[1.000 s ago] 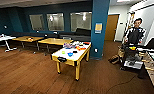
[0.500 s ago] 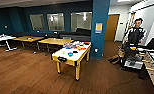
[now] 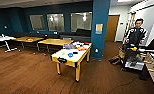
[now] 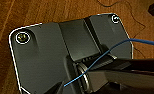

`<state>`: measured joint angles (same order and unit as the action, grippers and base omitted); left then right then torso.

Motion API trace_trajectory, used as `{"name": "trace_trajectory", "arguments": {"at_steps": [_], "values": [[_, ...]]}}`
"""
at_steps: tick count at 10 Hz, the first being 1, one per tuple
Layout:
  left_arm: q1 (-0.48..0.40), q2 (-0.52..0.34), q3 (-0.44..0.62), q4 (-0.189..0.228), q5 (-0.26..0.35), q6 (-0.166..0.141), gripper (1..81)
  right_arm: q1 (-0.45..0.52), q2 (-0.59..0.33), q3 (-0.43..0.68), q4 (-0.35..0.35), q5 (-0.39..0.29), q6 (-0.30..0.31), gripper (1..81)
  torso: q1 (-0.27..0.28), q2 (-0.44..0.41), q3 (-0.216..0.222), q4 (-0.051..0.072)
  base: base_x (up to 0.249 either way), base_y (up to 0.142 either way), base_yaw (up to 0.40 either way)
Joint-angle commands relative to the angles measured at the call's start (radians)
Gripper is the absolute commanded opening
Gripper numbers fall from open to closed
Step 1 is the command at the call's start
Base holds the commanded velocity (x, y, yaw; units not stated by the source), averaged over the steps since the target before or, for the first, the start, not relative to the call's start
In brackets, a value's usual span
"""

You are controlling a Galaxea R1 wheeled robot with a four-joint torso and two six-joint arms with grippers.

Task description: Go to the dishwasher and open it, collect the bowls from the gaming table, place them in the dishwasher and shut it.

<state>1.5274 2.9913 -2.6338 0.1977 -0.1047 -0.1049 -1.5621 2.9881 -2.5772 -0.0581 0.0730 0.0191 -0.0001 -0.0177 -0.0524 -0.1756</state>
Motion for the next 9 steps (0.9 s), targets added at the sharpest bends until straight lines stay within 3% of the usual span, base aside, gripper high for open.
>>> {"name": "trace_trajectory", "arguments": {"at_steps": [1, 9], "values": [[-0.056, -0.004, 0.003, -0.001, 0.039, 0.002, 81.1, 0.055, 0.004, 0.006, -0.012, -0.047, -0.002, 81.1, 0.000, 0.000, 0.000, 0.000, 0.137, 0.000, 0.000], [-0.056, -0.004, 0.003, -0.003, 0.039, 0.002, 81.1, 0.055, 0.004, 0.005, -0.020, -0.045, -0.002, 81.1, 0.001, 0.000, 0.000, 0.000, 0.136, 0.000, 0.000]]}}
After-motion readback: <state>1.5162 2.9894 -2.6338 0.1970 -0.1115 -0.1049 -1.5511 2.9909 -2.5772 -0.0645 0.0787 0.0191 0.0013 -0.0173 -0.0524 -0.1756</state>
